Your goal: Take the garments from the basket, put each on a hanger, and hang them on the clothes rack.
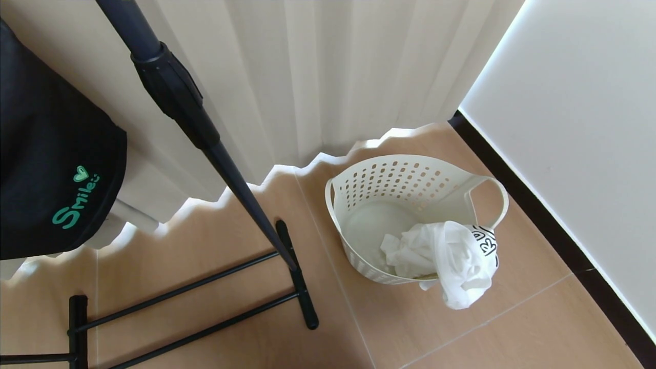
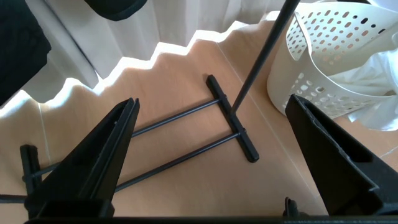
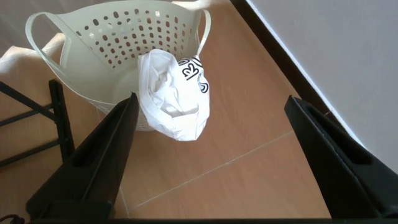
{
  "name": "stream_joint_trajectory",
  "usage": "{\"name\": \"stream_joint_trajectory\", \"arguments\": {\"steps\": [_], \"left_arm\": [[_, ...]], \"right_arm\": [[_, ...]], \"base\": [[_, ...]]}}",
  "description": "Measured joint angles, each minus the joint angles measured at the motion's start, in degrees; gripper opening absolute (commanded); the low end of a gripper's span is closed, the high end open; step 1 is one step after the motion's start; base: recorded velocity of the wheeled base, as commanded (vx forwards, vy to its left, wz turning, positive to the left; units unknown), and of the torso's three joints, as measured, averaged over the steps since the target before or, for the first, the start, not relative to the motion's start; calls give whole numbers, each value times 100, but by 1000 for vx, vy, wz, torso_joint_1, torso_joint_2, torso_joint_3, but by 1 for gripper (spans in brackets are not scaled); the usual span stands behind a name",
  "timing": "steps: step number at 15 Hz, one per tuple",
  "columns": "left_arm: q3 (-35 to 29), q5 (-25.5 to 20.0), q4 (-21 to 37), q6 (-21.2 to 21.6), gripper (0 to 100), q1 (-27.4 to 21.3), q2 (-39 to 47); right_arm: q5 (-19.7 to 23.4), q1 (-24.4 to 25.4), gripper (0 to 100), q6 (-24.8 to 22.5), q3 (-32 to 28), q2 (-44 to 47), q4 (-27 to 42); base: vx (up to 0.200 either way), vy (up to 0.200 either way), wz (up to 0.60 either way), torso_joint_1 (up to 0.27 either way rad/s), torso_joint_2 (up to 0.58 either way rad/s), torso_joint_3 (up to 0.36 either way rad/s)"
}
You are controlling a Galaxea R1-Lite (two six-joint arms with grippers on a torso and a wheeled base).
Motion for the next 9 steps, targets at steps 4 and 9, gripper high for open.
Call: {"name": "stream_joint_trajectory", "arguments": {"steps": [4, 9], "left_arm": [[0, 0, 0, -1, 100, 0, 0], [0, 5, 0, -11, 100, 2, 0]], "right_arm": [[116, 146, 100, 5, -41, 890, -213], [296, 1174, 100, -508, -907, 3302, -638]], "base": [[0, 0, 0, 0, 0, 0], [0, 0, 0, 0, 0, 0]]}}
